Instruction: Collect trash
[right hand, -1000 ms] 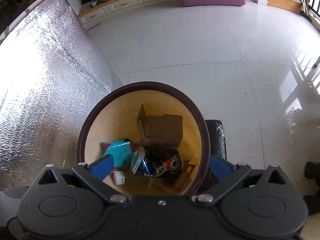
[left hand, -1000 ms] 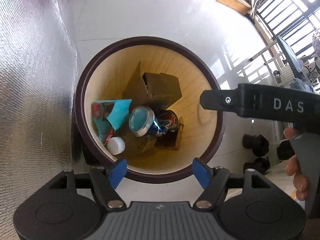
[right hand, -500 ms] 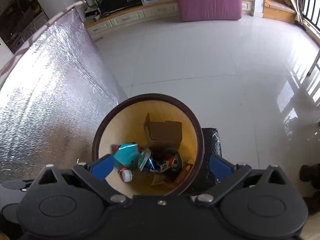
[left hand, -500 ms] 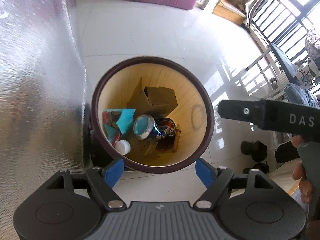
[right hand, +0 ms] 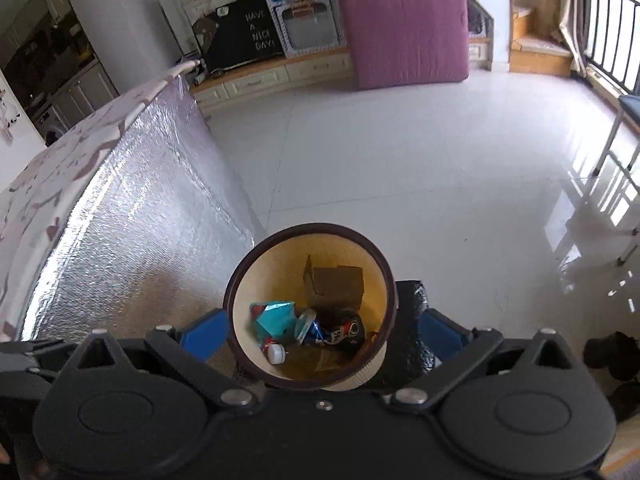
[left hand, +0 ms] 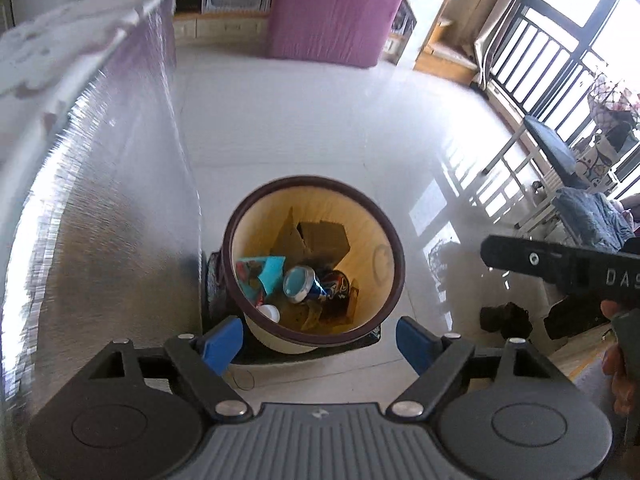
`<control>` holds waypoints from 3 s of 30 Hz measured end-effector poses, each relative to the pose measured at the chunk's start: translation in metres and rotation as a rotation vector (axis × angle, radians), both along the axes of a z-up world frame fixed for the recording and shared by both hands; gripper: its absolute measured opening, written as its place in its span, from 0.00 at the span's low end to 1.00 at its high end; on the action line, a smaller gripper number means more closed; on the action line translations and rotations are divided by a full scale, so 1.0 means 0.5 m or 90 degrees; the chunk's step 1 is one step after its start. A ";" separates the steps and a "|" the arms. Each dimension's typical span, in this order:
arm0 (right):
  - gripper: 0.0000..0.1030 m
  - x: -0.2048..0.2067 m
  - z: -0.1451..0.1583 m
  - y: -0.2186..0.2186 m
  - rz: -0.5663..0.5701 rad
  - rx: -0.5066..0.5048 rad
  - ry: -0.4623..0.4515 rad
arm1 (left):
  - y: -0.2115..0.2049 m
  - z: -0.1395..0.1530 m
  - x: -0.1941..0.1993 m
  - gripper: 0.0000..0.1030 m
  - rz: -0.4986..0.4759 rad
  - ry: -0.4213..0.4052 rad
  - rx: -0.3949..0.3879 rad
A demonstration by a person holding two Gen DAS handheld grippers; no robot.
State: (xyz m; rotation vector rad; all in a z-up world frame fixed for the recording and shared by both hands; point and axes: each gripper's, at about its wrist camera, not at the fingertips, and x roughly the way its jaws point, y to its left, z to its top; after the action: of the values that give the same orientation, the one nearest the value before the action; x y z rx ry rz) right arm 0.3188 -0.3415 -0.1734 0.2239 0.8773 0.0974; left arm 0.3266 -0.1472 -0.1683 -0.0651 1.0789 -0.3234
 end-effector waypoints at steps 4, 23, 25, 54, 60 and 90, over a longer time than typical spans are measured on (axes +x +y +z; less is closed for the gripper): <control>1.00 -0.053 0.038 -0.002 -0.010 -0.004 -0.023 | 0.012 0.040 -0.039 0.82 -0.003 -0.026 0.001; 1.00 -0.315 0.129 0.030 -0.034 -0.041 -0.151 | 0.091 0.168 -0.252 1.00 0.039 -0.179 0.009; 1.00 -0.341 0.131 0.034 -0.034 -0.050 -0.167 | 0.096 0.169 -0.273 1.00 0.043 -0.194 0.014; 1.00 -0.505 0.037 0.093 -0.065 -0.130 -0.230 | 0.128 0.105 -0.448 1.00 0.074 -0.277 0.059; 1.00 -0.509 0.032 0.095 -0.070 -0.127 -0.227 | 0.126 0.102 -0.457 1.00 0.070 -0.295 0.072; 1.00 -0.511 0.026 0.105 -0.073 -0.141 -0.225 | 0.130 0.091 -0.460 1.00 0.071 -0.283 0.065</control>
State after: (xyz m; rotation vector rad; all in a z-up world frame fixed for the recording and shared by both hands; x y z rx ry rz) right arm 0.0632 -0.2890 -0.1603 0.0466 0.5162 -0.0657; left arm 0.0967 -0.0824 -0.1228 0.0369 0.6460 -0.1690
